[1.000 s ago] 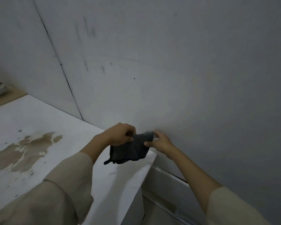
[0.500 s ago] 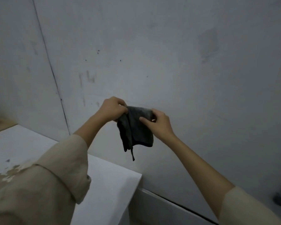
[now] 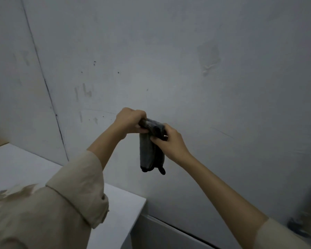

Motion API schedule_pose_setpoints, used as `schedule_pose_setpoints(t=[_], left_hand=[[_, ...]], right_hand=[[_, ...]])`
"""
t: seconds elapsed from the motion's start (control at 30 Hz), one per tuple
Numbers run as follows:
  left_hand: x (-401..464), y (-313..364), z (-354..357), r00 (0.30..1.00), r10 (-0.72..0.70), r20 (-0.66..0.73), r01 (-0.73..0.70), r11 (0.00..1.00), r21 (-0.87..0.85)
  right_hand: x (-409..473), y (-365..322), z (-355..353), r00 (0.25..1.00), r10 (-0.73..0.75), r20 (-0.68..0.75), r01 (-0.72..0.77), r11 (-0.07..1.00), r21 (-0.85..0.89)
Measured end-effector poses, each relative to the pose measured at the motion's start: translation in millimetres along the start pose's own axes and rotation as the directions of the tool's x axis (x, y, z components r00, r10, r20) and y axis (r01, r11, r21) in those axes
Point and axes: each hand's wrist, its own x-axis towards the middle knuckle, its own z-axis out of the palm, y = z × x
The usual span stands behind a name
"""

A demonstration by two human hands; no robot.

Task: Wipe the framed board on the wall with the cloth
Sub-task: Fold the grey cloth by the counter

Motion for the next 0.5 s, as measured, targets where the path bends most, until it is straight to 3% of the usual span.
schedule_pose_setpoints(t=[0.27, 0.33, 0.43, 0.5], left_hand=[[20, -62, -22, 0.976, -0.068, 0.205, 0.074, 0.997, -0.021], [28, -87, -27, 0.986, -0.034, 0.165, 0.033, 0.999, 0.010], [29, -118, -26, 0.999, 0.035, -0.012, -0.033, 0.994, 0.103], [27, -133, -21, 0.993, 0.093, -0.067, -0.090, 0.995, 0.045]], right_hand=[[42, 57, 23, 0.982, 0.053, 0.182, -0.068, 0.995, 0.074], [52, 74, 33, 0.974, 0.054, 0.221, -0.084, 0.988, 0.132], [57, 93, 50, 0.963, 0.065, 0.261, -0.128, 0.963, 0.236], [57, 101, 60, 0.958, 0.069, 0.278, -0.154, 0.943, 0.296]])
